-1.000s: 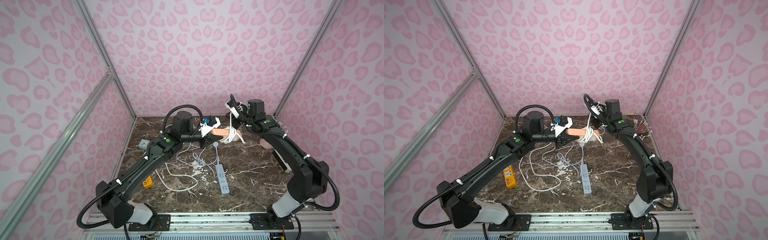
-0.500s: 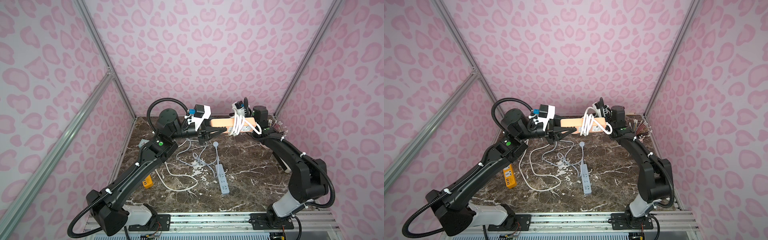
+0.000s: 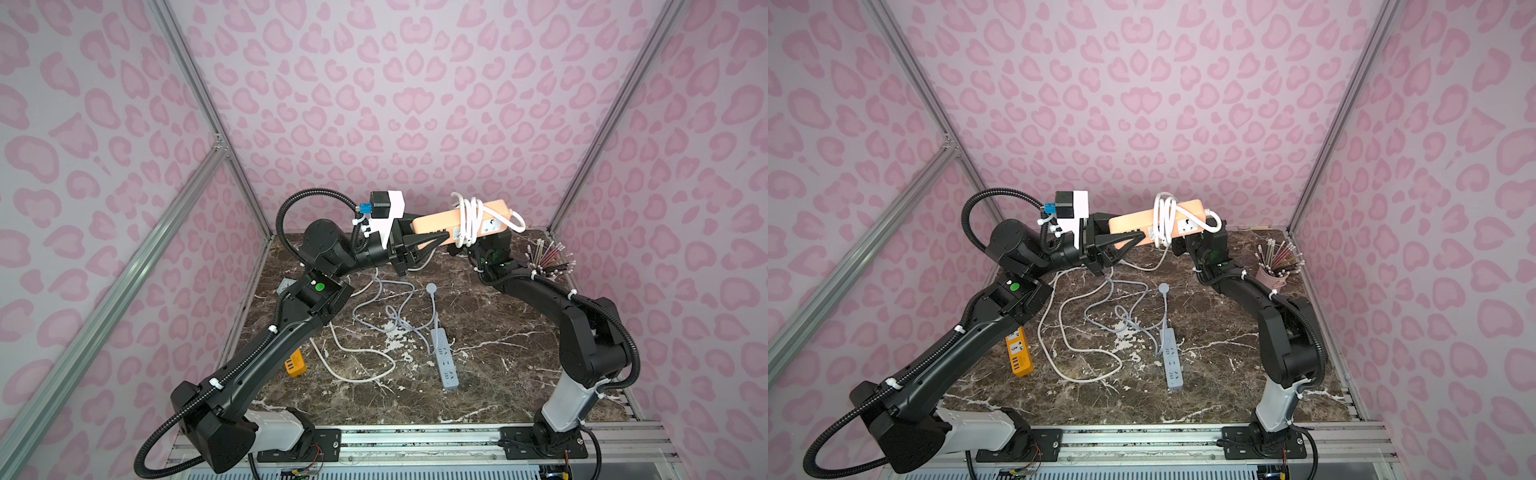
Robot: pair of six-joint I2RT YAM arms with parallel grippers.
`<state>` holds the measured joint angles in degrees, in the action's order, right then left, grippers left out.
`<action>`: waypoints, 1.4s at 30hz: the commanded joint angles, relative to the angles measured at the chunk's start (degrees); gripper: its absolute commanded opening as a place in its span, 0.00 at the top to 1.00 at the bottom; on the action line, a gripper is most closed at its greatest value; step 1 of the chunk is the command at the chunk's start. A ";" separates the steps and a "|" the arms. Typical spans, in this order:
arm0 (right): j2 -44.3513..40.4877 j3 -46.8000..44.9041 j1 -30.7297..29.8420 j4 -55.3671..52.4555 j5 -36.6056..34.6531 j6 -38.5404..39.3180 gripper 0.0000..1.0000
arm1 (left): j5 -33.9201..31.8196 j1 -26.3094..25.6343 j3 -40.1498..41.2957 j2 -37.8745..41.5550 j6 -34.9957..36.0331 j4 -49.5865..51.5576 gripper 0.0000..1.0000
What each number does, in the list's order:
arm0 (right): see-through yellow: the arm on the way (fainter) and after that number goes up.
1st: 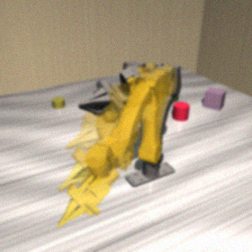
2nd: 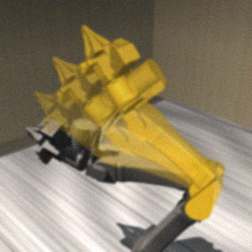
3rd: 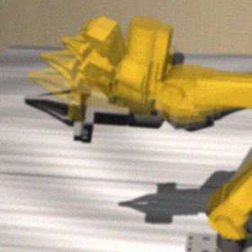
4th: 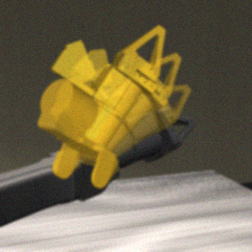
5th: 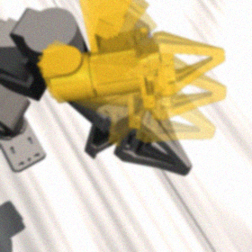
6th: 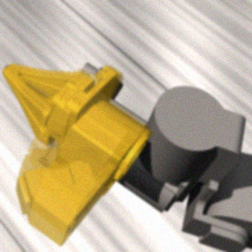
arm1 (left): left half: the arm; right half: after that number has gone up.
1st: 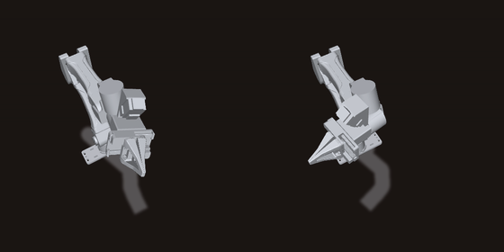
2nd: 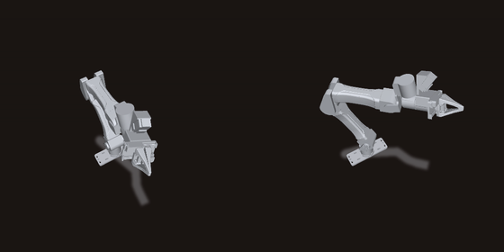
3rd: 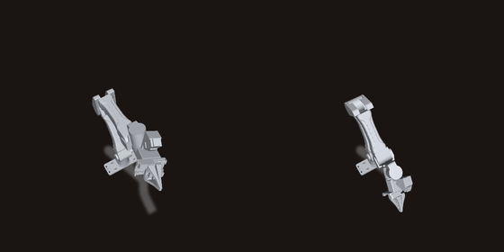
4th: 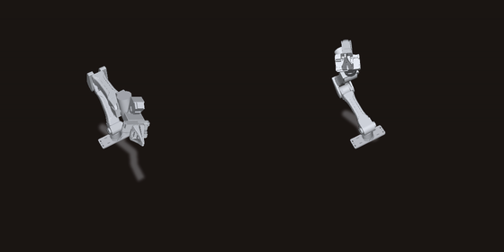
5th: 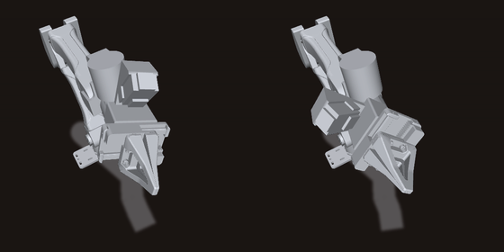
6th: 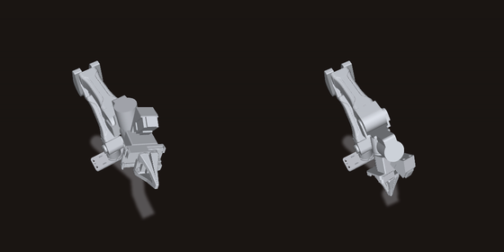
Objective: Wrap the cord around the power strip
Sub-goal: Wrap the power cord around the power strip.
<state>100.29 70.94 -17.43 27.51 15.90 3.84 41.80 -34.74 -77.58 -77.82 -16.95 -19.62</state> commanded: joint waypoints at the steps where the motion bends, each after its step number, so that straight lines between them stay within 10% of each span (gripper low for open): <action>1: -4.07 -4.31 -0.31 4.01 -7.73 1.94 0.98 | -8.53 2.45 0.72 0.19 -9.07 -13.75 0.98; 9: -18.32 -13.53 -2.93 -11.02 -22.58 14.49 1.00 | -21.70 7.35 -4.31 -4.98 -11.97 -14.56 0.98; 23: -35.07 -10.59 -21.25 -11.90 -49.32 41.53 1.00 | -51.37 4.04 -21.02 -23.11 29.84 28.69 0.98; 30: -32.55 -2.76 -21.40 -9.35 -46.74 45.83 1.00 | -36.60 1.96 -17.19 -22.57 33.80 43.44 0.98; 42: -17.72 14.90 -4.30 -27.24 -21.34 26.15 1.00 | 1.65 -1.52 -7.34 -10.29 35.82 50.37 0.98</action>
<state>80.40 82.76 -24.10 3.75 -15.59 37.71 29.45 -35.81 -86.21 -90.80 17.15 31.42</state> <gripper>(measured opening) 0.106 0.324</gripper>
